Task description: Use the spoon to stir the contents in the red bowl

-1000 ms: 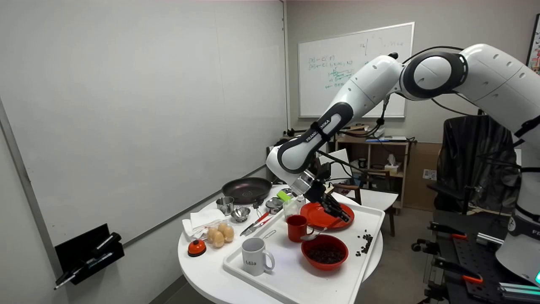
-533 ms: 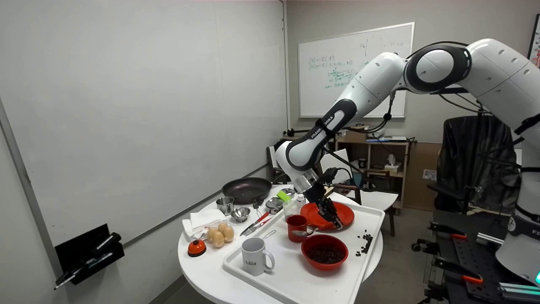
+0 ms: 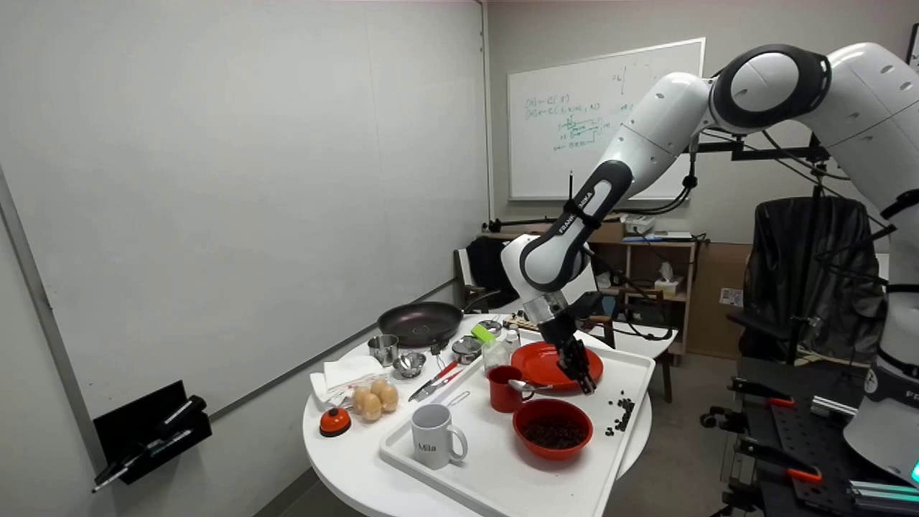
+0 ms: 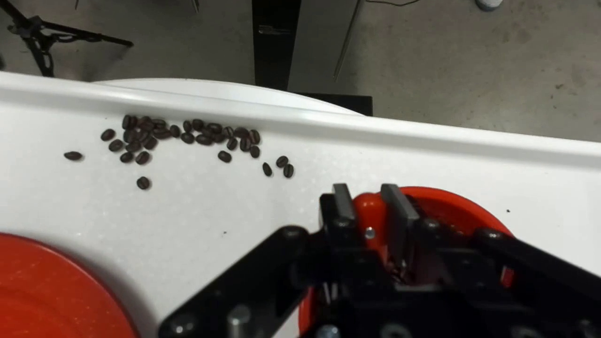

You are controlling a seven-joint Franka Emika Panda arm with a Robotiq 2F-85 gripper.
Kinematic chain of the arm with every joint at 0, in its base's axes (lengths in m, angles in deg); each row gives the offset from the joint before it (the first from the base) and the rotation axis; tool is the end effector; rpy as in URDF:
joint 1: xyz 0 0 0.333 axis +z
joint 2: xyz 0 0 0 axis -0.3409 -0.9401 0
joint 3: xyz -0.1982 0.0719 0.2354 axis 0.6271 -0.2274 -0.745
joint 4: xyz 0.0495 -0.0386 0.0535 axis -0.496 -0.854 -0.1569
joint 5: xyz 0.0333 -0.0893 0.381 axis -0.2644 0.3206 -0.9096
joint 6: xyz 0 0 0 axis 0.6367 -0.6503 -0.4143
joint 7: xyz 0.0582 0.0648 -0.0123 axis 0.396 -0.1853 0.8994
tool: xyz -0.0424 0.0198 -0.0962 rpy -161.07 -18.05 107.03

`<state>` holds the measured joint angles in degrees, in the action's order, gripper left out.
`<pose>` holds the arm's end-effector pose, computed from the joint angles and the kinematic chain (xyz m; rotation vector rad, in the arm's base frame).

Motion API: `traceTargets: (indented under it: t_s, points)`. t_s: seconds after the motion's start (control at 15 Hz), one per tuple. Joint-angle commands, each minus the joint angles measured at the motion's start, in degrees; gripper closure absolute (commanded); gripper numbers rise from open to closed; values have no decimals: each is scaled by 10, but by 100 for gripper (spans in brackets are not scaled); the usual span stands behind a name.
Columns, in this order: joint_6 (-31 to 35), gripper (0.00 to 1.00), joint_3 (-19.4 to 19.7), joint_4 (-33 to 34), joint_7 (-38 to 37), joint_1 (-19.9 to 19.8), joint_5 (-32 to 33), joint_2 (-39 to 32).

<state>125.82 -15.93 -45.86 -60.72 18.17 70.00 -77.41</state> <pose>0.5586 0.0084 0.1365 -2.9675 -0.0522 0.8046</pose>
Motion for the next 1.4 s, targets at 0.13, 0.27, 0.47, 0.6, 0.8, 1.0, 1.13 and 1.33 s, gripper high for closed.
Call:
traceTargets:
  t_s: [0.13, 0.27, 0.47, 0.6, 0.8, 1.0, 1.13, 1.33]
  points:
    - [124, 91, 21, -163, 7, -31, -30, 89]
    - [154, 91, 29, -198, 11, -42, -29, 104]
    - [184, 91, 41, -225, 7, -47, -16, 110]
    - [191, 91, 44, -223, 6, -41, -5, 104]
    - [201, 91, 44, -197, 3, -29, 13, 83]
    - [218, 91, 43, -166, 6, -23, 20, 56]
    - [234, 91, 43, -144, 10, -25, 18, 34]
    - [240, 91, 42, -106, 18, -35, 10, -3]
